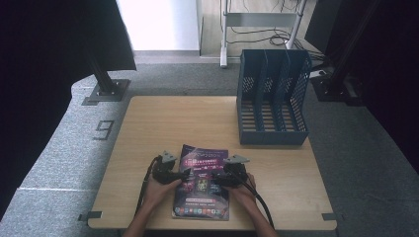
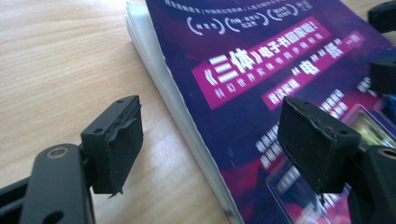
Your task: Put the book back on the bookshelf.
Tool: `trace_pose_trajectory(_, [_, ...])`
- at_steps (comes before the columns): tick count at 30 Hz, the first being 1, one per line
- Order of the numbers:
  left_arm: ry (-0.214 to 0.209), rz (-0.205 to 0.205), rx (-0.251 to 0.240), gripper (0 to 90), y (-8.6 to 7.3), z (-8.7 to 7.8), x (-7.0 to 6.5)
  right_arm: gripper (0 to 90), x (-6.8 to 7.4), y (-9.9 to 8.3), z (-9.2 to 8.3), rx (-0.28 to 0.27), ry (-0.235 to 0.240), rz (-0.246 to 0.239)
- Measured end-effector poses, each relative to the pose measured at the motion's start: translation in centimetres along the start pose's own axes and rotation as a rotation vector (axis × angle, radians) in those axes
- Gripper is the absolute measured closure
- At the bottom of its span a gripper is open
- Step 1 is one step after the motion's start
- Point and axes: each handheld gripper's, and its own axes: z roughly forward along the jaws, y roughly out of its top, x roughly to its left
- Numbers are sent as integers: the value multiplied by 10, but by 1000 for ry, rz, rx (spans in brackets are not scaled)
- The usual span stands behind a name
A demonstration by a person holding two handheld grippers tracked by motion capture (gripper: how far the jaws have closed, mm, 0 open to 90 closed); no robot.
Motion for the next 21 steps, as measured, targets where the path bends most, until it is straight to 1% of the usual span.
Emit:
trace_pose_trajectory(7, [-19, -14, 7, 227, 2, 7, 2, 206, 0, 0, 0, -3, 0, 1])
trace_pose_trajectory(8, [-32, -19, 10, 227, 2, 10, 1, 206, 0, 0, 0, -3, -1, 0])
trace_pose_trajectory(11, [-28, -10, 7, 227, 2, 13, -2, 206, 0, -1, 0, -6, -3, -2])
trace_pose_trajectory(14, [-36, -22, 4, 225, 3, 16, -3, 207, 0, -1, 0, -10, -2, -2])
trace_pose_trajectory(16, [-25, -28, 5, 213, 4, 18, -5, 208, 0, -2, 0, -14, -3, -2])
trace_pose_trajectory(21, [-15, -36, 0, 183, 6, 21, -7, 209, 0, -2, 0, -16, -3, -4])
